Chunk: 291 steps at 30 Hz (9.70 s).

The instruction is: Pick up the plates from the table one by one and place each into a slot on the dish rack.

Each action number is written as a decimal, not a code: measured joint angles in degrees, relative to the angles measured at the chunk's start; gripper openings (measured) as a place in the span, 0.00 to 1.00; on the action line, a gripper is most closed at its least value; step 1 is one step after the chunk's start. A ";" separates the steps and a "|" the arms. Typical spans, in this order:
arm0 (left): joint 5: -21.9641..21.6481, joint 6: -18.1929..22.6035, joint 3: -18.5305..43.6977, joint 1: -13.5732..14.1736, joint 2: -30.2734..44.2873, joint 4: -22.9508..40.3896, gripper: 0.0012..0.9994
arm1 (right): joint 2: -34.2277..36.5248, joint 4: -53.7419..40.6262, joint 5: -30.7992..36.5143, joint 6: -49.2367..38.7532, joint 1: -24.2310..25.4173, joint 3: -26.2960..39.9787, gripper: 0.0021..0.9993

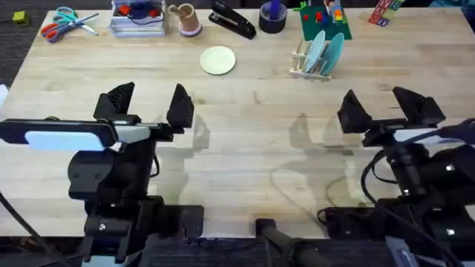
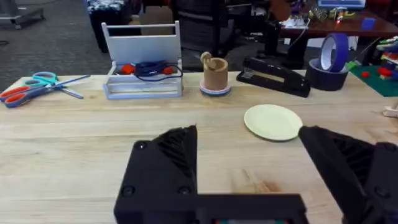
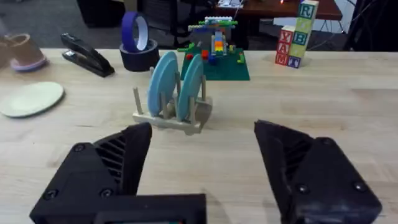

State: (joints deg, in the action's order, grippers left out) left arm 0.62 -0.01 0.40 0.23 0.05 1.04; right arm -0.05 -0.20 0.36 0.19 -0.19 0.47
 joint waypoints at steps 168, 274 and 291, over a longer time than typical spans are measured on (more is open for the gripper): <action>66.05 14.62 90.31 -13.84 130.26 37.77 0.04 | 78.06 -58.65 -0.24 1.53 -2.64 82.42 1.00; 62.56 7.91 91.86 -11.34 133.79 35.89 0.04 | 113.33 -39.30 -20.49 12.08 -21.72 100.94 0.99; 62.55 7.91 91.86 -11.34 133.79 35.89 0.04 | 124.36 -22.31 -25.01 23.40 -23.69 100.96 0.99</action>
State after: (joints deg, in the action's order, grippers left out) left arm 63.18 7.90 92.27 -11.11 133.84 36.93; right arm 124.31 -22.51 -24.65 23.59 -23.88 101.43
